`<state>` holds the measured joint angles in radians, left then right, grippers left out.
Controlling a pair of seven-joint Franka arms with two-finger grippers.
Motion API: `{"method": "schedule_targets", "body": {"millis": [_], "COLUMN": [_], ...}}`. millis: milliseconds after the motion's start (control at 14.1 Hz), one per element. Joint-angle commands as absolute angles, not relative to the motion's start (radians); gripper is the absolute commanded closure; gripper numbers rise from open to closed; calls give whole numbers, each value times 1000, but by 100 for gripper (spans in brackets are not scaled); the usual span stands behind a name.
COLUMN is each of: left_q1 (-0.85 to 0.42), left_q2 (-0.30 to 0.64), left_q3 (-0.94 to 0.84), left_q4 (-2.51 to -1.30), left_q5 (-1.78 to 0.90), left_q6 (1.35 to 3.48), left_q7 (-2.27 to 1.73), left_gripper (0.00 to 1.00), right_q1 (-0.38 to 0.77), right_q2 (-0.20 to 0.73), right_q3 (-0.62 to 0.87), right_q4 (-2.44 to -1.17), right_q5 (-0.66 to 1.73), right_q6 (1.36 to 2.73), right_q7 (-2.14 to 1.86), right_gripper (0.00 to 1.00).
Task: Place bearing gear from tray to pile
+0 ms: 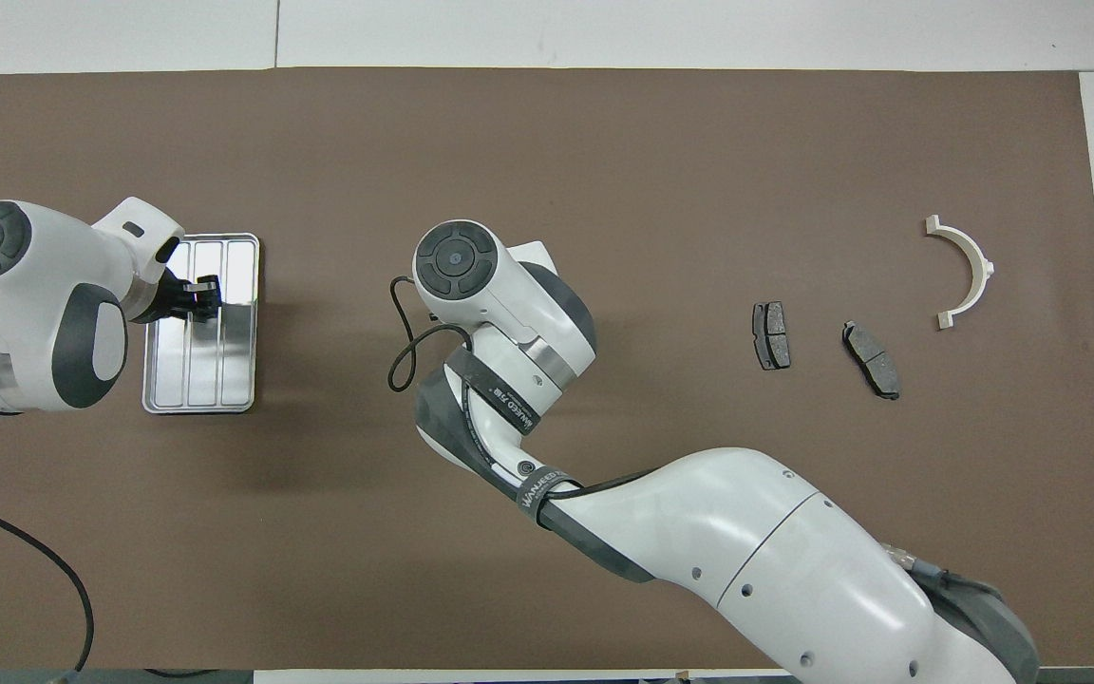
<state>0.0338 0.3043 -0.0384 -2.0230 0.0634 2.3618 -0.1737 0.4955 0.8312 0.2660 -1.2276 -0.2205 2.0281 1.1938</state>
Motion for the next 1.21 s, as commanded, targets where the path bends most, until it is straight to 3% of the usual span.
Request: {"method": "schedule_targets", "body": {"millis": [0,71,213,284,568,639,710,852,1136], "left_q1": [41,41,41,41,41,43,43,43,23], "left_q2": [284,285,284,282,282,282,282,284,284], "left_q3": [-44,-44,-43,-43,-44,-44,-44,-44,-51], "left_q4": [-2059,-2059,-2060,-2069,-2072,-2072,-2072,-2066,-1970], "left_q5": [52,52,51,52,51,51,51,29,3], "left_q6": [2396,2399,2398,2398,2404,2404,2404,2401,2286], "left_q7": [-176,-175,-175,-175,-175,-175,-175,-175,-208], "left_gripper": [60,60,60,60,60,63,72,86,87], "right_q1": [483,482,477,474,459,442,414,361,192], "right_q2": [831,831,833,833,830,821,802,747,609], "right_q3": [276,276,276,276,278,281,282,282,282], "right_q4": [-1243,-1243,-1243,-1241,-1226,-1209,-1174,-1135,-1134], "right_q5": [-232,-232,-218,-216,-218,-221,-218,-219,-190], "right_q6": [2042,2043,2043,2045,2001,1953,1904,1795,1668], "right_q7": [1200,1197,1193,1183,1160,1116,1062,909,506], "right_gripper": [40,56,96,100,100,100,100,100,100]}}
